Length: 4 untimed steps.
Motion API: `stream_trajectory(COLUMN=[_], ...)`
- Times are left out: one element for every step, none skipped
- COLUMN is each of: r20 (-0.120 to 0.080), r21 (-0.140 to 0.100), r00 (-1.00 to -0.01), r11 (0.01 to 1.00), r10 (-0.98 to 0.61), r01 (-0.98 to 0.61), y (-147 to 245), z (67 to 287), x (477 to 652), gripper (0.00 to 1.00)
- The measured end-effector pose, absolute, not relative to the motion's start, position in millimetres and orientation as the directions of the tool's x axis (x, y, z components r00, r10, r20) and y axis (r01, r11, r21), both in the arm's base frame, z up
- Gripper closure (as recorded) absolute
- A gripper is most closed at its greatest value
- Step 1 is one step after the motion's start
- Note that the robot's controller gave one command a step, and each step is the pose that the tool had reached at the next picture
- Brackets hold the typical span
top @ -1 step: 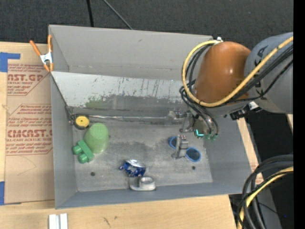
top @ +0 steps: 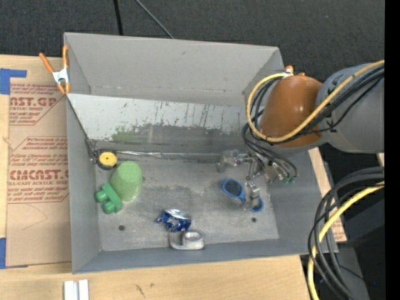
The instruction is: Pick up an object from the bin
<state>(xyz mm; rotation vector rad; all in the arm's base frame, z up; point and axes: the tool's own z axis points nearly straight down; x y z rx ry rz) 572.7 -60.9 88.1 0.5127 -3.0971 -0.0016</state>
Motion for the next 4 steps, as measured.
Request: stream_trajectory(r20=[-0.004, -0.003, -0.003, 0.0], r21=[-0.001, 0.001, 0.001, 0.001], r00=[-0.89, -0.891, -0.891, -0.94], r11=[0.89, 0.891, 0.891, 0.94], r10=[-0.456, -0.455, -0.455, -0.341], r01=[-0.456, -0.455, -0.455, -0.341], y=[-52, -52, -52, -76], z=[97, 97, 97, 69], x=[587.1, 586.9, 586.8, 566.6], gripper=[0.0, 1.0, 0.0, 0.0])
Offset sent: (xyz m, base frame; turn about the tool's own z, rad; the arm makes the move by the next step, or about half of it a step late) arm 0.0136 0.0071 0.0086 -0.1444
